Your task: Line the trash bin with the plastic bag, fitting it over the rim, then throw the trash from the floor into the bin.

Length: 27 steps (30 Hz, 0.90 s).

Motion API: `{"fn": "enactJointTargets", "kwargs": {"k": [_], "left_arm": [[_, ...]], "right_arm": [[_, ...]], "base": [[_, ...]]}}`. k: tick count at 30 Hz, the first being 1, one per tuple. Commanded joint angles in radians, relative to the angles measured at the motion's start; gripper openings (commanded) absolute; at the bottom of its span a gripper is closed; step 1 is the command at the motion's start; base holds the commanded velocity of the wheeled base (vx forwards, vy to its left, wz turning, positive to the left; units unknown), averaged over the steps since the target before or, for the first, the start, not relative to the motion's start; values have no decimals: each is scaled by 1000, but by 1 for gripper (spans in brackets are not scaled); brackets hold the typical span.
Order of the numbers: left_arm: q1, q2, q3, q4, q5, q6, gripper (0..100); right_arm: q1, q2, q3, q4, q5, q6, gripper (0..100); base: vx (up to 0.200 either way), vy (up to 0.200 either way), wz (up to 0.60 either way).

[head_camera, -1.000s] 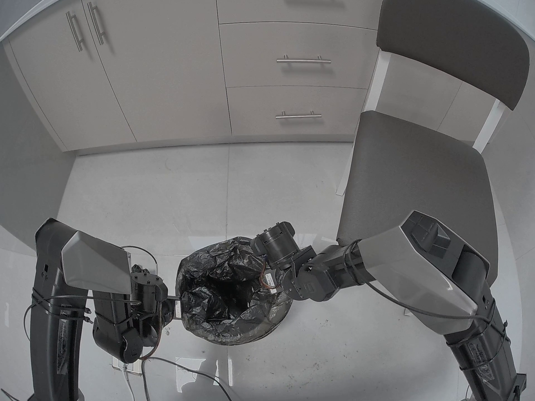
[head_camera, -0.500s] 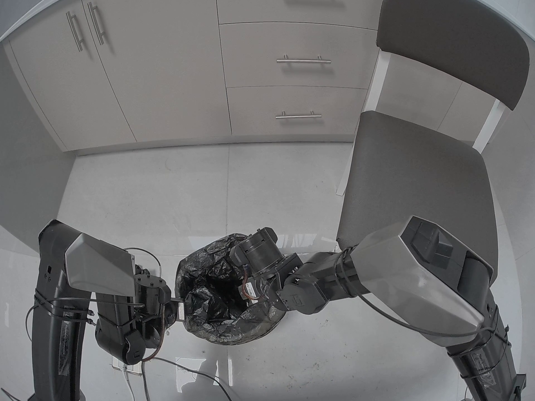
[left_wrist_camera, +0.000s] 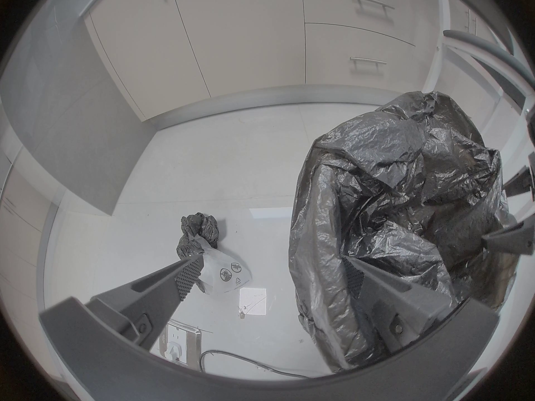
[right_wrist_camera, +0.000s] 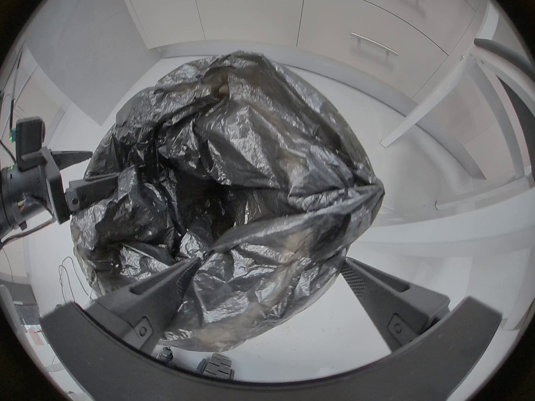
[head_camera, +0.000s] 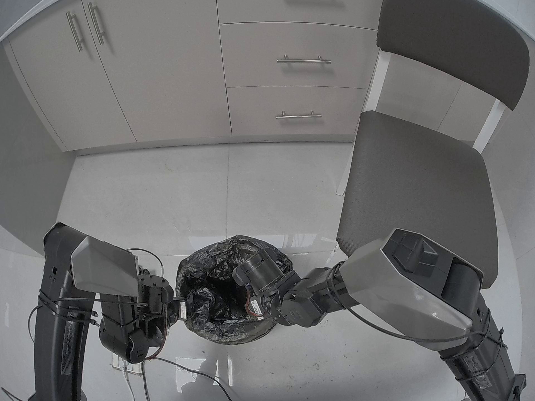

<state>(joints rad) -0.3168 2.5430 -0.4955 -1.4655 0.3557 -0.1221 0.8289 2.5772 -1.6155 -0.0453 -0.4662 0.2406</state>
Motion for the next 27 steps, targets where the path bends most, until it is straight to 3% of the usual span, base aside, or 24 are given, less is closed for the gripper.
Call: {"fn": "enactJointTargets", "kwargs": {"k": [1, 27], "left_arm": [[1, 5, -11, 1, 0, -1, 100], [10, 0, -11, 1, 2, -4, 100]], "right_arm": [[13, -19, 45, -1, -2, 11, 100], [73, -135, 230, -2, 0, 46, 100]], "base": [[0, 0, 0], [0, 0, 0]]}}
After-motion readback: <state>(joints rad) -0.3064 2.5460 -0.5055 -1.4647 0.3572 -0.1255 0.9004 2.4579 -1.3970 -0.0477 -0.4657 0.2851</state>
